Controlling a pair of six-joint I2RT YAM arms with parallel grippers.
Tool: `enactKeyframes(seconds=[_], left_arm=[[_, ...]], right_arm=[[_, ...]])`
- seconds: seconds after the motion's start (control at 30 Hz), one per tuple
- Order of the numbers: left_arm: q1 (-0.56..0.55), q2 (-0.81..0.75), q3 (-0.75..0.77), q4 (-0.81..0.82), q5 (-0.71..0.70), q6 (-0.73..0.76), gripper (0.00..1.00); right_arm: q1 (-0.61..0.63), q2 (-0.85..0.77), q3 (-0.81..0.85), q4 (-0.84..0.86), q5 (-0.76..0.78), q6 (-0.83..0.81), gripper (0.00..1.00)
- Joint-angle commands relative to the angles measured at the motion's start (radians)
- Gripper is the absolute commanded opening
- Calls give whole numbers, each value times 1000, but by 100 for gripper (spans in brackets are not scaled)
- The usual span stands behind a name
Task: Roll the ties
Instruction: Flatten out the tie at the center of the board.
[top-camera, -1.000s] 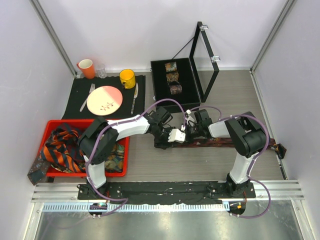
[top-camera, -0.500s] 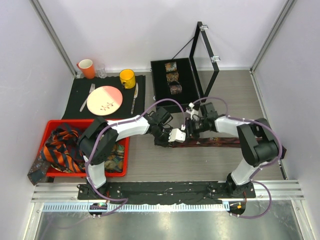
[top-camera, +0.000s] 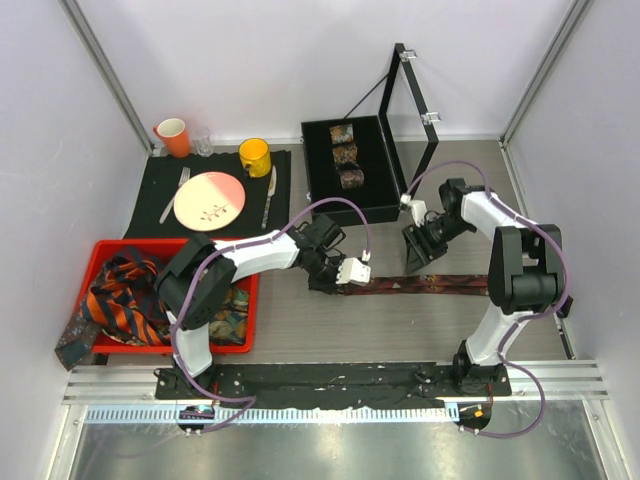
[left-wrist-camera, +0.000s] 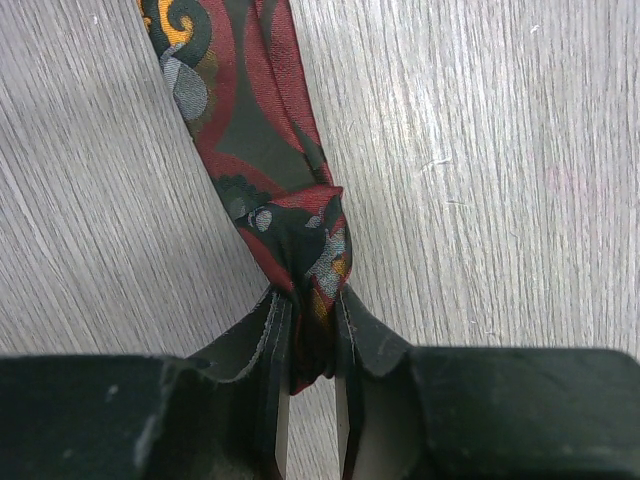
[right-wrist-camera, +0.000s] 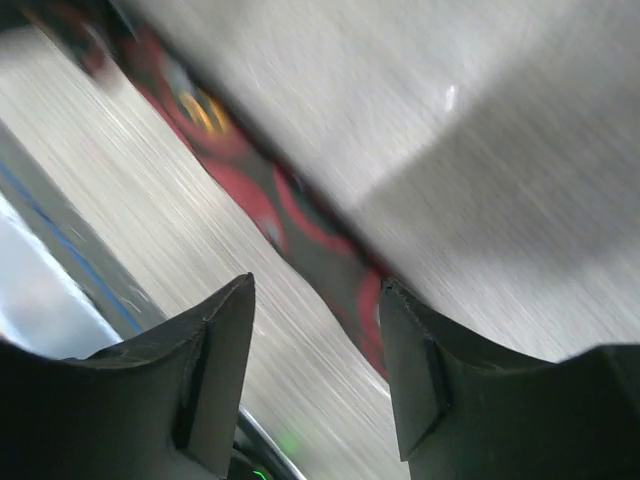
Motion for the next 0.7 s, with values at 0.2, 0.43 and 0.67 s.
enactKeyframes(seconds=[0.2,0.43,0.67], left_arm=[[13,17,6,-41,1,18,17],[13,13,9,-52,-5,18,17],[14,10,0,-55,-11,18,17]], right_arm=[[25,-143,-192,67,252,-409,59],[83,-243,-350,240,335,-484,59],[88,-418,-507,314,415,-591,32]])
